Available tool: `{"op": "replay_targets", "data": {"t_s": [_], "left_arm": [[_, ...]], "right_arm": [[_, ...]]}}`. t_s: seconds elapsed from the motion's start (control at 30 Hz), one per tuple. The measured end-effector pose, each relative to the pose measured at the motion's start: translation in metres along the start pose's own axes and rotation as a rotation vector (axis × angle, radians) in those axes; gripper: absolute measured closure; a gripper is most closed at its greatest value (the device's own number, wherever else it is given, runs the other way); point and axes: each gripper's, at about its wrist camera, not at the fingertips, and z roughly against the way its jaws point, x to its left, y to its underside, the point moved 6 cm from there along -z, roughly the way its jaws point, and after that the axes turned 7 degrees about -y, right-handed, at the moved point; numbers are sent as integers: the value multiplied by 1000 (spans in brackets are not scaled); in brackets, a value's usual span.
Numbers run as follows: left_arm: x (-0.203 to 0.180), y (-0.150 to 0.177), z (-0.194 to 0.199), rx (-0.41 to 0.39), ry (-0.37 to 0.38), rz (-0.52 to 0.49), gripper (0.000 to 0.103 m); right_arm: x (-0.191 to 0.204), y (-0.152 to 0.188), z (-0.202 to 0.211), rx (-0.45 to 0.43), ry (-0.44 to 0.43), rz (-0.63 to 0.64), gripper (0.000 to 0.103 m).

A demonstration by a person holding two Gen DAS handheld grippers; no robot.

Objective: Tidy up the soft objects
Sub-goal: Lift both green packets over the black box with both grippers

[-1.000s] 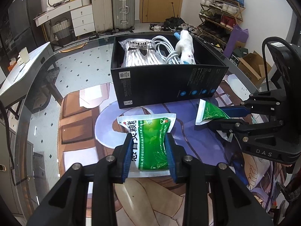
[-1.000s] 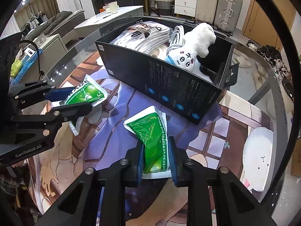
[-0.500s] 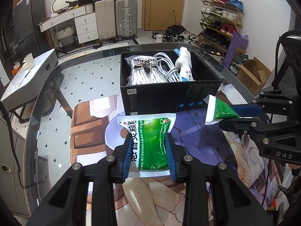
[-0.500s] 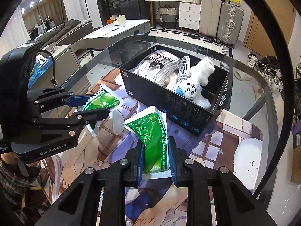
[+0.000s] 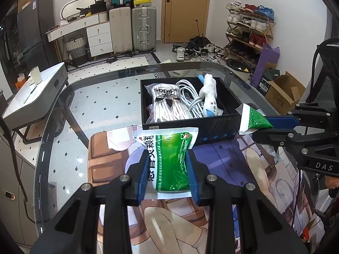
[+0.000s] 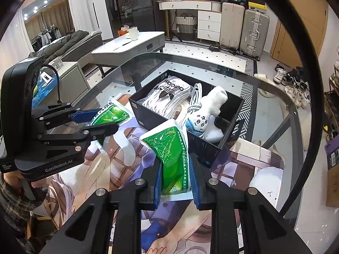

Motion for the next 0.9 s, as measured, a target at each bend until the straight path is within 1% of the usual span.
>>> {"op": "replay_targets", "data": {"t_s": [0.33,0.9], "left_arm": [[1,-18,0,-28,-4,10,72],[-2,-47,-1,-58,-9,-26,72]], "right_arm": [[-7,-17,4,-22,-2,-3,80],[-26,-39,19,-66,17,-15,80]]}}
